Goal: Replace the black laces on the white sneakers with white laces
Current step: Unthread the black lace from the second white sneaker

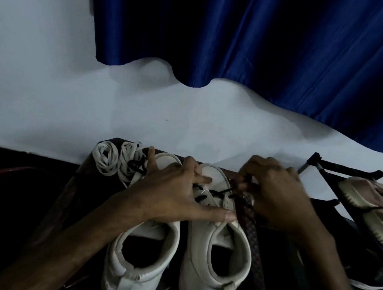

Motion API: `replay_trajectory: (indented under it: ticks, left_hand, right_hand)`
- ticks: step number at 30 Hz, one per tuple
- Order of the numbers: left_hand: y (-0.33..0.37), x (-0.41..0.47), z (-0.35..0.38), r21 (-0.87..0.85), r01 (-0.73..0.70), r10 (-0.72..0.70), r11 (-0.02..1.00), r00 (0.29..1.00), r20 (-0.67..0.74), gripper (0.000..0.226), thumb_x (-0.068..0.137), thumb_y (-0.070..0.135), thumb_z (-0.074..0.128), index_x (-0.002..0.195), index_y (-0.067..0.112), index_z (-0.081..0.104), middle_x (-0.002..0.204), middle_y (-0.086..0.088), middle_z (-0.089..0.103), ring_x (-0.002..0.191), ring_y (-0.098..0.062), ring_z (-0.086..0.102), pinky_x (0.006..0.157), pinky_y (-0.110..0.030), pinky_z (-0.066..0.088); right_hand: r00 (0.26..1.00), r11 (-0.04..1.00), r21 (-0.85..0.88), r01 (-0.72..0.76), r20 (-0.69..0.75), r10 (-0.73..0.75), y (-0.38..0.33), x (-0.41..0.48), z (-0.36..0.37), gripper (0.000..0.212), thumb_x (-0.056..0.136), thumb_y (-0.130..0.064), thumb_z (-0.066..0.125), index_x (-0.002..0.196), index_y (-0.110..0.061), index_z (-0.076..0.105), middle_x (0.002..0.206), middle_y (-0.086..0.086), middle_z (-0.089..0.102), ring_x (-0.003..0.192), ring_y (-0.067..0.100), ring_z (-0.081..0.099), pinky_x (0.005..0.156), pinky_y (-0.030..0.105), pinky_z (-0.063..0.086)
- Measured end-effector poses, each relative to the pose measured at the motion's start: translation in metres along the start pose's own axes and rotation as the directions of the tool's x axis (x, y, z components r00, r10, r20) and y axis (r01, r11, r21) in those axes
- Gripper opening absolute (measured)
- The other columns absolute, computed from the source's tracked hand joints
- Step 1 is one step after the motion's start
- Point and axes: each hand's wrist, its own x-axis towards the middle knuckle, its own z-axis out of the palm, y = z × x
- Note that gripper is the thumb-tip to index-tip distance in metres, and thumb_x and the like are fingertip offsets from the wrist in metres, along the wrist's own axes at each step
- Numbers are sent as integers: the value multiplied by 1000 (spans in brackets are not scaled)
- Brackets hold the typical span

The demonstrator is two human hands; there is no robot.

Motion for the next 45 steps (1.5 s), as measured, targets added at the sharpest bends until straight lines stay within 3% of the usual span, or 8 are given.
replay_trajectory:
  ticks: [4, 9, 15, 21, 26, 34, 39, 45]
  left_hand:
    - [1, -2, 0, -20, -5, 5, 1000, 1000, -11, 93, 56, 90, 49, 121, 25, 36, 136, 33, 50, 135, 9, 32, 108, -59, -27]
    - [0, -2, 0, -18, -10, 9, 1000, 1000, -18, 96, 59, 90, 50, 128, 26, 33, 138, 32, 49, 137, 6, 31, 108, -59, -28]
    - [-3, -2, 1, -25, -9, 9, 1000, 1000, -29, 94, 62, 88, 53, 130, 26, 33, 135, 31, 52, 138, 4, 33, 109, -59, -26]
    - [-2, -2, 1, -24, -8, 7, 1000, 1000, -25, 95, 60, 87, 54, 130, 26, 33, 136, 29, 53, 138, 5, 32, 109, -58, -26]
    - [1, -2, 1, -6, -3, 3, 1000, 1000, -2, 96, 58, 87, 53, 128, 25, 32, 138, 29, 51, 138, 5, 30, 110, -59, -26]
    - [0, -2, 1, 9, -12, 12, 1000, 1000, 7, 94, 61, 85, 57, 128, 25, 31, 140, 31, 47, 140, 4, 28, 109, -58, -27]
    - [-3, -2, 1, -21, -31, 30, 999, 999, -27, 92, 63, 84, 57, 129, 27, 31, 138, 31, 49, 137, 5, 32, 110, -58, -25]
    - [-10, -2, 5, -79, -115, 101, 990, 983, -155, 67, 57, 89, 54, 105, 43, 50, 118, 28, 64, 123, 11, 47, 110, -60, -22]
  right_hand:
    - [984, 983, 124, -134, -100, 147, 29, -3, -4, 20, 83, -21, 75, 78, -34, 61, 87, -16, 56, 73, 6, 51, 73, 40, 48]
    - [994, 905, 415, 97, 11, -112, -8, 7, -2, 16, 80, -20, 78, 93, -29, 74, 95, -13, 56, 80, 2, 55, 71, 14, 43]
    - [984, 933, 350, 80, 121, -130, -28, 14, 11, 16, 75, -21, 74, 76, -35, 67, 84, -17, 54, 77, 4, 52, 79, 43, 50]
    - [981, 942, 323, 92, 133, -141, -31, 9, 8, 11, 80, -23, 66, 78, -32, 61, 86, -16, 53, 78, 6, 50, 79, 42, 48]
    - [982, 995, 30, 100, 159, -104, -29, 5, 3, 9, 89, -25, 58, 93, -32, 54, 102, -14, 46, 100, 11, 46, 84, 37, 39]
    - [995, 987, -134, 85, 58, -78, -30, 1, 6, 8, 91, -24, 53, 92, -32, 53, 101, -12, 44, 96, 11, 49, 79, 35, 38]
    - [983, 923, 376, 84, 118, -138, -20, 6, 8, 10, 85, -23, 73, 89, -32, 72, 89, -17, 54, 78, -2, 54, 72, 19, 42]
    - [986, 866, 500, 9, 141, -91, -25, 13, 12, 25, 76, -9, 79, 77, -31, 69, 83, -12, 61, 70, 4, 55, 65, 21, 44]
